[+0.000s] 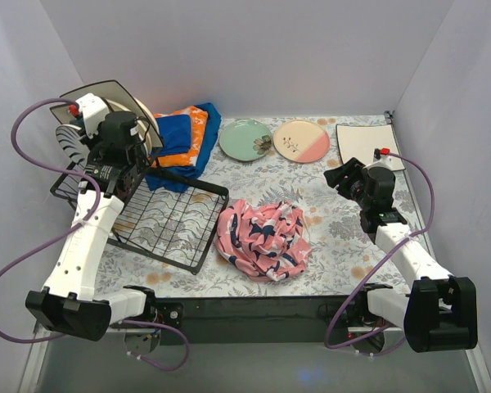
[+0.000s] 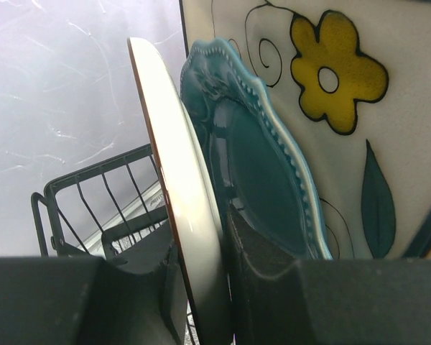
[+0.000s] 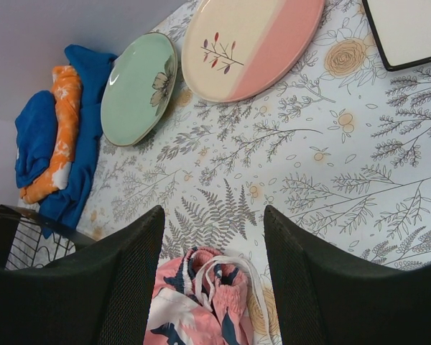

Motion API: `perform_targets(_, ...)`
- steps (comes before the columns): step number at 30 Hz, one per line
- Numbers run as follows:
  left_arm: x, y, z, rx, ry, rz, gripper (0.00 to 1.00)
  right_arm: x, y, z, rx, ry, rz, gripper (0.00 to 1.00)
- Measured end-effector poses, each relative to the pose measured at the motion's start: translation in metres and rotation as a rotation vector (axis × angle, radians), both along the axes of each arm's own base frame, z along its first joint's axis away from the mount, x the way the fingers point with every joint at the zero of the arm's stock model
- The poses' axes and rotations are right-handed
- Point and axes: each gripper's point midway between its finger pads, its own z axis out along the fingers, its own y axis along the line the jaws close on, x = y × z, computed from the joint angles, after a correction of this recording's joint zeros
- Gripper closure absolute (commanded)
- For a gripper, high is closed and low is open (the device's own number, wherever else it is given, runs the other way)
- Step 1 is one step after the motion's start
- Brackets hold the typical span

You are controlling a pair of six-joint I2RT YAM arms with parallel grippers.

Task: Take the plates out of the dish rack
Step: Unload the plate from the dish rack.

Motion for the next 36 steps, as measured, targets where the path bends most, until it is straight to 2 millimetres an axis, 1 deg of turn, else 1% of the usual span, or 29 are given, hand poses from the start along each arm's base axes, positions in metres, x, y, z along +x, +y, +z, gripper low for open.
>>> perform_targets(4,0.002,-0.001,0.002,0.010,0.017,-0.012,1.00,0.000,0.000,0.000,0.000,0.000,-0.001,0.37)
perform_targets(10,-0.001,-0.001,0.001,0.005,0.020,-0.018,1.00,0.000,0.000,0.000,0.000,0.000,-0.001,0.37)
perform_targets(13,-0.007,0.000,-0.003,-0.012,0.006,-0.017,1.00,0.000,0.000,0.000,0.000,0.000,-0.002,0.37)
perform_targets(17,-0.021,0.003,-0.008,-0.035,-0.018,-0.008,1.00,0.000,0.000,0.000,0.000,0.000,-0.002,0.37)
perform_targets(21,-0.028,0.002,-0.006,-0.050,-0.052,-0.021,1.00,0.000,0.000,0.000,0.000,0.000,-0.001,0.37)
perform_targets(23,-0.031,0.002,-0.001,-0.053,-0.074,-0.027,1.00,0.000,0.000,0.000,0.000,0.000,-0.001,0.37)
perform_targets(26,-0.037,0.001,0.016,-0.046,-0.133,-0.051,1.00,0.000,0.000,0.000,0.000,0.000,-0.001,0.37)
perform_targets(28,-0.046,0.003,0.029,-0.028,-0.161,-0.055,1.00,0.000,0.000,0.000,0.000,0.000,-0.001,0.37)
perform_targets(32,-0.058,0.009,0.046,-0.004,-0.183,-0.045,1.00,0.000,0.000,0.000,0.000,0.000,-0.003,0.37)
perform_targets(34,-0.059,0.011,0.056,0.002,-0.199,-0.040,1.00,0.000,0.000,0.000,-0.001,0.000,-0.003,0.37)
perform_targets(36,-0.059,0.011,0.062,0.004,-0.205,-0.036,1.00,0.000,0.000,0.000,-0.001,0.000,-0.003,0.37)
